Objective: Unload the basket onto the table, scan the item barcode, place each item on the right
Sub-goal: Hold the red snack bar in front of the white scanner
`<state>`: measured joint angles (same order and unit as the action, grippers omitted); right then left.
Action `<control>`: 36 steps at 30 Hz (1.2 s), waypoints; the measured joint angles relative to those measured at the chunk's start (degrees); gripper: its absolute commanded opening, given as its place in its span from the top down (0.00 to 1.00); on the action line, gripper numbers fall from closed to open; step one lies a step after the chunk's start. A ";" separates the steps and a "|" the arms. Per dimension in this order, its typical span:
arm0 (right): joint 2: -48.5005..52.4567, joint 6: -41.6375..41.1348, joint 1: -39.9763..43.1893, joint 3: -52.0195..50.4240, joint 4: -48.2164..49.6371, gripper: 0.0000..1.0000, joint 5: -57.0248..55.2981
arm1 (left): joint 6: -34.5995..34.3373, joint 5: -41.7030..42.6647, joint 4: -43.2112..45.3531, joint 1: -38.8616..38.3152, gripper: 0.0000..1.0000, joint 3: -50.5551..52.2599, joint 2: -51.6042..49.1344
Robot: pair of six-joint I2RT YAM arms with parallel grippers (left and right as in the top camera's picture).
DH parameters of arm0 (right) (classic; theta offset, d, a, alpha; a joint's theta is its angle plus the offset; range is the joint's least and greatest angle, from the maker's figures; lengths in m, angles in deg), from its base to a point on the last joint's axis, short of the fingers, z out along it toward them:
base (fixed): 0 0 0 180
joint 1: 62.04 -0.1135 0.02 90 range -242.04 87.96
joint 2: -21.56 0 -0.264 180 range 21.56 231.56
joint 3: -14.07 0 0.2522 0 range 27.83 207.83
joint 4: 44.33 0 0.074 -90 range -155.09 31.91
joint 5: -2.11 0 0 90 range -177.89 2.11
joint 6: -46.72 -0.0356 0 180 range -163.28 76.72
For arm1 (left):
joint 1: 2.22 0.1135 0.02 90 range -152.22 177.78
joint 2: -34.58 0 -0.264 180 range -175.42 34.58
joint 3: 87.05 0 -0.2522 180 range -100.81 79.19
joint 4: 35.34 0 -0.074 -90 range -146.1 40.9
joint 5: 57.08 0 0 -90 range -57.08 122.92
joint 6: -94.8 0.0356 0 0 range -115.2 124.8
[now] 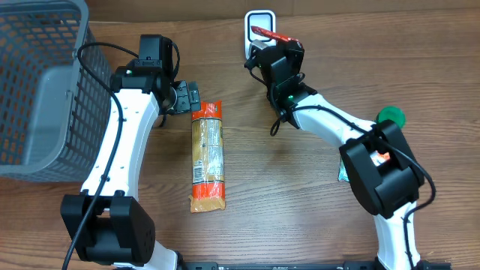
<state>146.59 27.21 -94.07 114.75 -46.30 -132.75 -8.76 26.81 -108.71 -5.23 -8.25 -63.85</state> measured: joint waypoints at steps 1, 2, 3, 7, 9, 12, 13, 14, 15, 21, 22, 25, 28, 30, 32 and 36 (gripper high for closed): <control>0.52 0.02 0.00 0.00 2.14 0.97 -0.39 | 0.00 0.00 0.00 0.00 0.00 0.00 0.00; 1.05 0.09 0.00 0.00 4.39 0.97 -1.03 | 0.00 0.00 0.00 0.00 0.00 0.00 0.00; 1.53 0.28 0.00 0.02 6.45 0.97 -1.31 | 0.00 0.00 -0.02 0.00 0.00 0.00 0.00; 3.02 0.98 0.02 0.02 7.74 0.97 -2.56 | 0.00 0.00 -0.02 0.00 0.00 0.00 0.00; 4.17 2.01 0.02 0.02 7.89 0.97 -3.08 | 0.00 0.00 -0.02 0.00 0.00 0.00 0.00; 6.84 4.70 0.13 0.02 9.99 0.97 -3.98 | 0.00 0.02 -0.02 0.00 0.00 0.00 0.00; 7.87 5.38 0.17 0.02 11.89 0.97 -4.44 | 0.00 0.00 -0.02 0.00 0.00 0.00 0.00; 8.68 5.84 0.26 0.02 13.75 0.97 -4.81 | 0.00 0.00 -0.02 0.00 0.00 0.00 0.00; 9.29 6.23 0.35 -0.02 15.21 0.97 -5.11 | 0.00 0.00 -0.02 0.00 0.00 0.00 0.00; 9.73 8.35 0.72 0.09 21.20 0.97 -5.51 | 0.00 0.00 0.00 0.00 0.00 0.00 0.00; 9.73 8.96 0.76 0.09 21.14 0.97 -5.49 | 0.00 0.00 -0.02 0.00 0.00 0.00 0.00; 9.73 10.01 0.76 0.09 21.14 0.97 -5.44 | 0.00 0.00 -0.02 0.00 0.00 0.00 0.00; 9.73 10.60 0.79 0.09 19.30 0.97 -5.29 | 0.00 0.00 -0.02 0.00 0.00 0.00 0.00; 9.73 10.75 0.79 0.09 17.90 0.97 -5.05 | 0.00 0.00 -0.02 0.00 0.00 0.00 0.00; 9.73 10.45 0.81 0.09 17.33 0.97 -5.05 | 0.00 0.00 -0.02 0.00 0.00 0.00 0.00; 9.73 9.16 0.81 0.09 17.29 0.97 -5.11 | 0.00 0.00 -0.02 0.00 0.00 0.00 0.00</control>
<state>156.32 36.37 -93.26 114.83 -29.01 -137.86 -8.76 26.81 -108.74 -5.23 -8.25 -63.85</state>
